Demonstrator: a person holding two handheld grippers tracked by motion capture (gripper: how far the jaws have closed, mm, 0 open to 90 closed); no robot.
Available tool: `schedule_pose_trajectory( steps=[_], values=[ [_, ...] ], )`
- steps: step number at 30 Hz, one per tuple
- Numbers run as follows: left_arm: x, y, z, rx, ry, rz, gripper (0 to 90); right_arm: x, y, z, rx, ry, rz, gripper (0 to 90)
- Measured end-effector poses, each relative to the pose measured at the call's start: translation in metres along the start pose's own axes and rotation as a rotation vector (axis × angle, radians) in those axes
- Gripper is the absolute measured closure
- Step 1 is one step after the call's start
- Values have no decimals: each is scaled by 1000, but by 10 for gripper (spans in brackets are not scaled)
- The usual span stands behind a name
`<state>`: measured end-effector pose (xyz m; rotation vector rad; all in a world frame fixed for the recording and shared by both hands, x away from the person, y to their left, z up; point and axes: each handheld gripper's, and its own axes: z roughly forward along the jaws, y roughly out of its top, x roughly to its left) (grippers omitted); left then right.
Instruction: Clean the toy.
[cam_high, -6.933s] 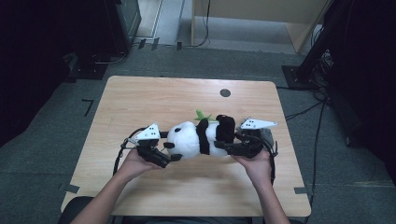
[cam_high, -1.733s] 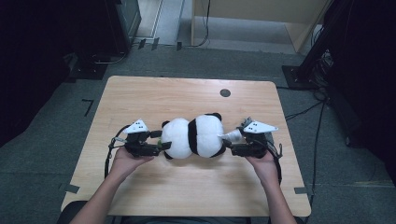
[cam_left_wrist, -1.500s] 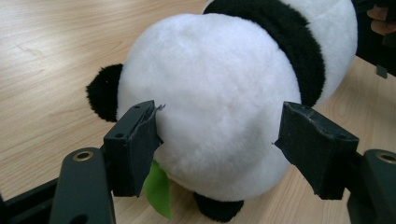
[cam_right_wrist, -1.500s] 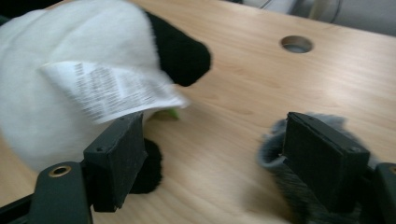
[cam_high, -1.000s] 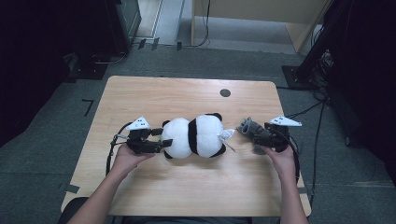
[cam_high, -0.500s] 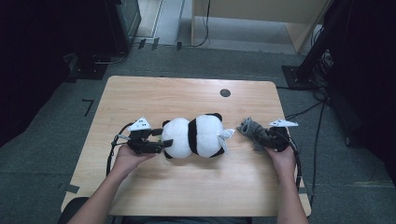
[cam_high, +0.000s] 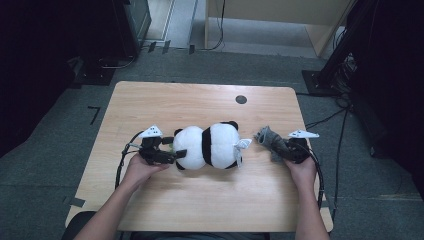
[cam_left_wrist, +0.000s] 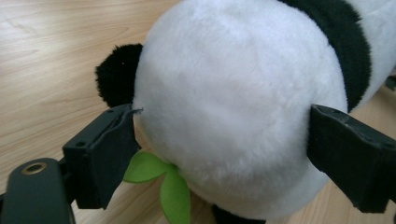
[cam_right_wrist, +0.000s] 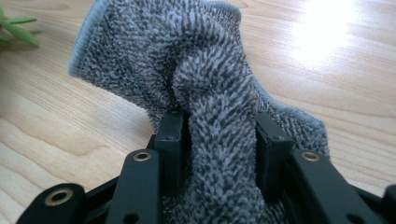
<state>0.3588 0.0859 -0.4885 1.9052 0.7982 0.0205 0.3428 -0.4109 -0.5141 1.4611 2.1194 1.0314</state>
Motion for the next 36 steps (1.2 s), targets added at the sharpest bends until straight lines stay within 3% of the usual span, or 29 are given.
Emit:
schedule_pose_trajectory(
  steps=[4, 8, 14, 16, 18, 21, 26, 29, 32, 33, 35, 36],
  values=[
    [4, -1, 4, 1, -8, -36, 95, 1, 1, 1, 4, -9, -9, 590],
    [4, -1, 3, 8, -24, -45, 210, 2, 1, 2, 4, -12, -7, 563],
    [2, 0, 0, 20, -12, -40, 404, 3, 6, -3, 28, -26, 27, 721],
    [1, 1, 0, 23, -11, -43, 433, 4, 8, -6, 35, -40, 30, 736],
    [0, 1, -1, 27, -8, -47, 451, 6, 12, -12, 15, -46, 36, 738],
    [-2, 2, -1, 31, -2, -46, 464, 9, 17, -21, -11, -36, 88, 738],
    [-3, 3, -2, 36, 2, -46, 474, 17, 24, -30, -16, -24, 78, 736],
    [-3, 4, -4, 47, 3, -55, 487, 26, 33, -40, -40, 4, 121, 735],
    [-5, 5, -7, 63, 9, -59, 496, 34, 37, -44, -48, 18, 111, 735],
    [-5, 5, -9, 71, 11, -59, 497, 44, 42, -47, -48, 15, 82, 734],
    [-5, 6, -12, 79, 15, -58, 500, 46, 44, -47, -50, 17, 74, 734],
    [-3, 5, -16, 79, 22, -58, 500, 55, 48, -47, -46, 27, 63, 734]
  ],
)
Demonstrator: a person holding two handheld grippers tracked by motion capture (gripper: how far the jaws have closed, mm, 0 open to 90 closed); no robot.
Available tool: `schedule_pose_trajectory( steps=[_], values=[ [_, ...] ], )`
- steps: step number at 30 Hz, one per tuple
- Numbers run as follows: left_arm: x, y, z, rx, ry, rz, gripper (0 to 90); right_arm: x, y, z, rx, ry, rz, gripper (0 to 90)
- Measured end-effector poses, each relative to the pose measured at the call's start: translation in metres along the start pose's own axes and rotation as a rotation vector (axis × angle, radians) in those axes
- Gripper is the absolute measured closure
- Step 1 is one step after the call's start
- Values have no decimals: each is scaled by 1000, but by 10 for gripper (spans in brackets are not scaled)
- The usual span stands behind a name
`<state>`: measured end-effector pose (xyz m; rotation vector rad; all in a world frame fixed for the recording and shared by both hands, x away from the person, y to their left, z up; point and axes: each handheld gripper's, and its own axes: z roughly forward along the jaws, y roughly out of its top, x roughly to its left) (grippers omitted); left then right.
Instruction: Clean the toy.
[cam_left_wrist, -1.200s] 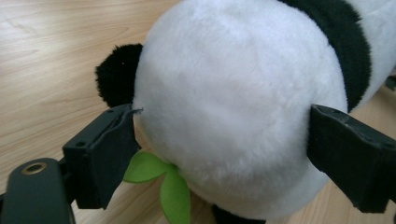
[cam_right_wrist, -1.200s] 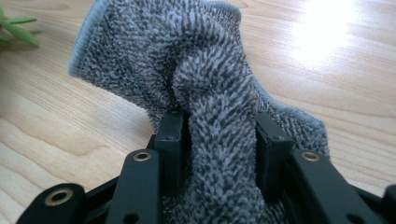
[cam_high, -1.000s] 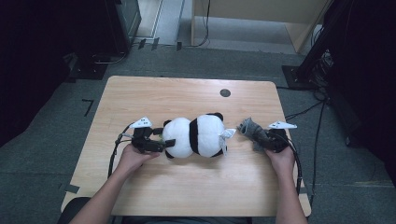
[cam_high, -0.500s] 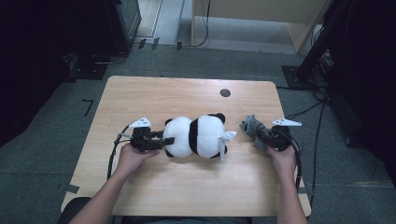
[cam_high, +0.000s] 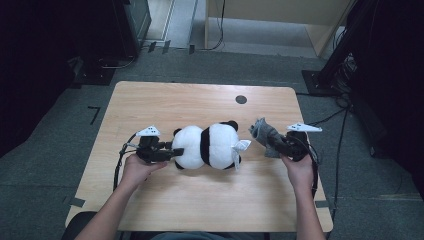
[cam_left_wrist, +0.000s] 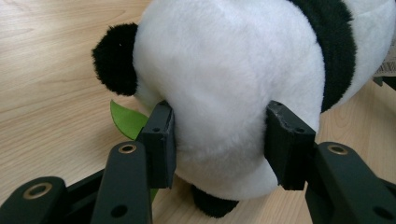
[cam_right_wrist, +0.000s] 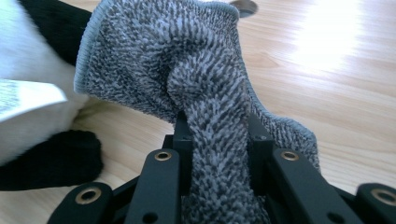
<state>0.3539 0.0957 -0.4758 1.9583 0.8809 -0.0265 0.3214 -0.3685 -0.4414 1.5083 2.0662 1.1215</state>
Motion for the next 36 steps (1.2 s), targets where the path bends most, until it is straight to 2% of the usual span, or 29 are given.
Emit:
schedule_pose_trajectory(
  steps=[4, 9, 13, 15, 16, 17, 20, 21, 22, 24, 25, 29, 30, 31, 34, 36],
  values=[
    [3, -3, -1, -21, 4, 2, 483, 12, 7, 1, 5, 10, -28, 735],
    [6, -4, -1, -28, -10, -16, 356, 24, 21, -2, -19, 30, -52, 735],
    [5, -3, -4, -23, -16, -30, 348, 34, 34, -4, -31, 36, -76, 735],
    [2, -3, -6, -28, -6, -16, 320, 46, 49, -7, -36, 50, -106, 735],
    [2, -3, -6, -28, -6, -16, 314, 46, 49, -7, -36, 50, -106, 735],
    [0, -2, -7, -32, -6, -9, 304, 54, 60, -9, -42, 60, -124, 736],
    [-1, -2, -6, -34, -13, -11, 270, 66, 73, -9, -49, 83, -157, 740],
    [-1, -2, -6, -37, -17, -12, 270, 66, 73, -9, -49, 83, -157, 740],
    [-2, -2, -5, -40, -17, -12, 247, 77, 82, -7, -56, 108, -172, 743],
    [-4, -3, -3, -44, -4, 3, 235, 80, 85, -6, -58, 120, -176, 743],
    [-5, -4, -1, -49, 5, 13, 218, 91, 91, -1, -53, 151, -186, 743],
    [-6, -5, 5, -48, 28, 18, 183, 110, 96, 10, -31, 183, -226, 743],
    [-6, -5, 5, -48, 28, 18, 177, 110, 96, 10, -31, 183, -226, 743],
    [-6, -6, 8, -56, 28, 16, 174, 118, 94, 21, -5, 195, -242, 743],
    [-4, -7, 11, -71, 21, 1, 167, 122, 87, 35, 25, 205, -241, 744],
    [-2, -8, 14, -78, 14, -10, 162, 122, 84, 39, 11, 206, -231, 748]
  ],
)
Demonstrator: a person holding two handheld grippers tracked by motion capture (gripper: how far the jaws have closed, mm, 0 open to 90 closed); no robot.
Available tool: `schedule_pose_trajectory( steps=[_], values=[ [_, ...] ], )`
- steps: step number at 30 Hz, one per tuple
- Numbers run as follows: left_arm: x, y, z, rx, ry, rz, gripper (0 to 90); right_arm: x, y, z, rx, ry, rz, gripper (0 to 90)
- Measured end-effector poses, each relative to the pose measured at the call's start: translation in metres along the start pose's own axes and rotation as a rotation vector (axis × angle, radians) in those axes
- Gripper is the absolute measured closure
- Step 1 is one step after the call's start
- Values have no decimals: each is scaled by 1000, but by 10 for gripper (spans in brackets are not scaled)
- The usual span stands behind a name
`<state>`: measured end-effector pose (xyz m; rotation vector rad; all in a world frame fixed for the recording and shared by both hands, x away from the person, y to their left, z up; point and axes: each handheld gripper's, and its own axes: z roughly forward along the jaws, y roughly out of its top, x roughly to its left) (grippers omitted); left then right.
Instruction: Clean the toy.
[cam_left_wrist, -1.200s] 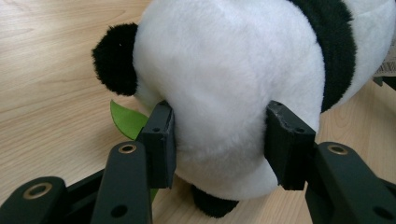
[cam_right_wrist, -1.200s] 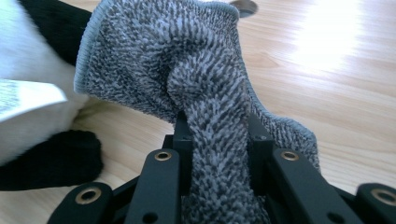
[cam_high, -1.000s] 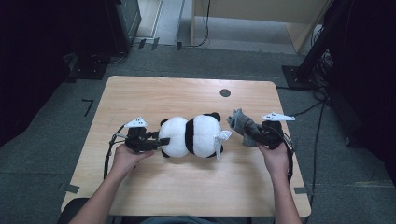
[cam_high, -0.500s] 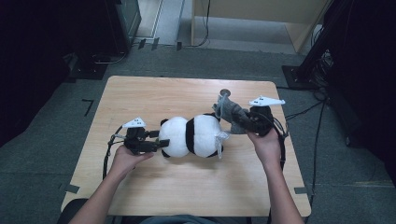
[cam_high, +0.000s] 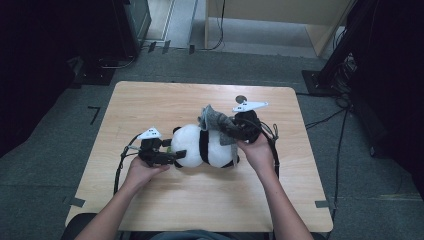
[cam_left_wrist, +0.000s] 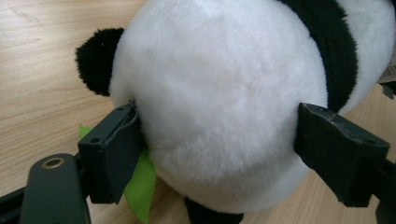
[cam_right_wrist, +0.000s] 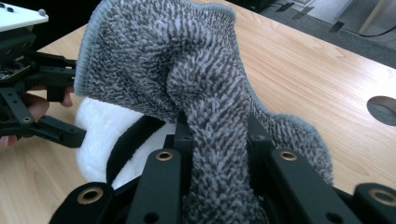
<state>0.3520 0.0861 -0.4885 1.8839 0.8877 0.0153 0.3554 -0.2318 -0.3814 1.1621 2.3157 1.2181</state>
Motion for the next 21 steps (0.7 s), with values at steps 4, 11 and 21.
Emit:
schedule_pose_trajectory(
  steps=[4, 11, 21],
  values=[
    [4, -2, 5, -14, -15, -41, 162, -6, -1, 4, 4, 16, 26, 758],
    [1, -3, 3, -14, 16, -46, 400, -5, 6, 9, 39, 7, 11, 758],
    [-3, -1, 1, -7, 36, -29, 404, 23, 50, 44, 48, 45, -49, 752]
  ],
)
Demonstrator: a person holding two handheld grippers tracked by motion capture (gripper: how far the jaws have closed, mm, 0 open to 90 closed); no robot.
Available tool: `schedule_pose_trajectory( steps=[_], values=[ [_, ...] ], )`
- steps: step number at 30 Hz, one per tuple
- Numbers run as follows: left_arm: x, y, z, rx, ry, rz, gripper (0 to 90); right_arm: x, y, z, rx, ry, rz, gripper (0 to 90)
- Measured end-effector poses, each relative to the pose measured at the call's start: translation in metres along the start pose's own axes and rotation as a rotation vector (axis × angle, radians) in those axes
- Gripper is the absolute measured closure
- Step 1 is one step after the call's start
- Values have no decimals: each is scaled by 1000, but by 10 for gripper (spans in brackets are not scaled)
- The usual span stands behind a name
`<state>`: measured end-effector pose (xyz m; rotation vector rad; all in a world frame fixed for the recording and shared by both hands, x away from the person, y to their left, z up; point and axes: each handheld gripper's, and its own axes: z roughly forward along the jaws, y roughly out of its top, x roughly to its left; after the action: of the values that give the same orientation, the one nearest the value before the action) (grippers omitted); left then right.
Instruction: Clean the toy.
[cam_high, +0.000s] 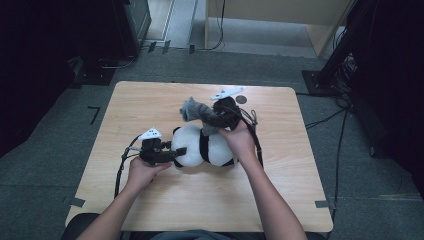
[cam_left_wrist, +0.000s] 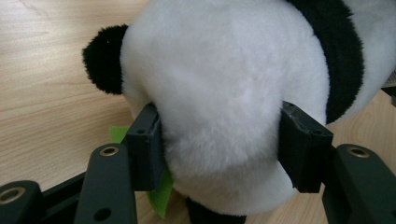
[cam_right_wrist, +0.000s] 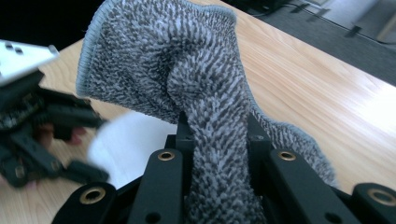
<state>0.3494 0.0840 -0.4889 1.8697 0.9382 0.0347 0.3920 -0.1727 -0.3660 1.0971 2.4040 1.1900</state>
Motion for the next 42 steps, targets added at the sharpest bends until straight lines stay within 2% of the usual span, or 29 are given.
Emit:
schedule_pose_trajectory(
  steps=[4, 5, 6, 10, 13, 15, 16, 18, 19, 22, 25, 26, 27, 28, 29, 30, 31, 32, 33, 34, 38, 39, 42],
  values=[
    [-1, 0, 0, -1, 5, 7, 407, 20, 18, 23, 18, 28, -39, 752],
    [-2, 0, 0, -1, 6, 9, 409, 24, 21, 31, 35, 35, -47, 752],
    [-3, 0, -1, 2, 15, 27, 412, 27, 24, 38, 51, 40, -52, 751],
    [-3, 1, -1, 4, 15, 20, 420, 39, 26, 67, 131, 73, -70, 751],
    [-1, 0, -2, 18, 9, 0, 435, 43, 20, 84, 232, 30, -137, 751],
    [0, 0, -2, 18, 8, -2, 447, 41, 18, 85, 230, 37, -140, 752],
    [-1, 1, -2, 16, 11, -3, 453, 36, 16, 83, 234, 37, -127, 752],
    [-1, 1, -2, 15, 13, -3, 457, 33, 16, 81, 235, 32, -134, 752],
    [-1, 1, -2, 16, 14, -8, 458, 25, 15, 77, 241, 11, -132, 752],
    [-1, 1, -2, 20, 15, -9, 459, 12, 13, 69, 253, -12, -104, 753],
    [-2, 1, -2, 20, 17, -2, 462, -8, 8, 59, 289, -74, -116, 748],
    [-2, 1, -2, 20, 17, -2, 462, -8, 8, 59, 289, -74, -116, 748],
    [-3, 1, -2, 18, 21, 2, 462, -17, 5, 55, 285, -76, -108, 747],
    [-3, 1, -2, 18, 21, 1, 462, -35, -2, 45, 259, -91, -42, 746],
    [-3, 1, -2, 18, 20, -1, 463, -44, -5, 40, 246, -110, -27, 746],
    [-3, 1, -2, 18, 20, -1, 462, -44, -5, 40, 246, -110, -27, 746],
    [-2, 1, -2, 18, 20, 0, 462, -58, -12, 32, 236, -136, 16, 749],
    [-2, 1, -2, 18, 20, 0, 462, -58, -12, 32, 236, -136, 16, 749],
    [-2, 1, -2, 17, 20, 0, 462, -64, -16, 29, 236, -131, 37, 749],
    [-3, 1, -2, 18, 21, 0, 461, -76, -26, 25, 211, -110, 85, 749],
    [-3, 1, -2, 18, 20, -2, 461, -85, -37, 21, 197, -122, 117, 751],
    [-3, 1, -2, 17, 20, -1, 461, -91, -46, 18, 176, -127, 134, 752],
    [-3, 1, -2, 15, 16, -5, 461, -97, -56, 17, 180, -127, 160, 752]
  ],
)
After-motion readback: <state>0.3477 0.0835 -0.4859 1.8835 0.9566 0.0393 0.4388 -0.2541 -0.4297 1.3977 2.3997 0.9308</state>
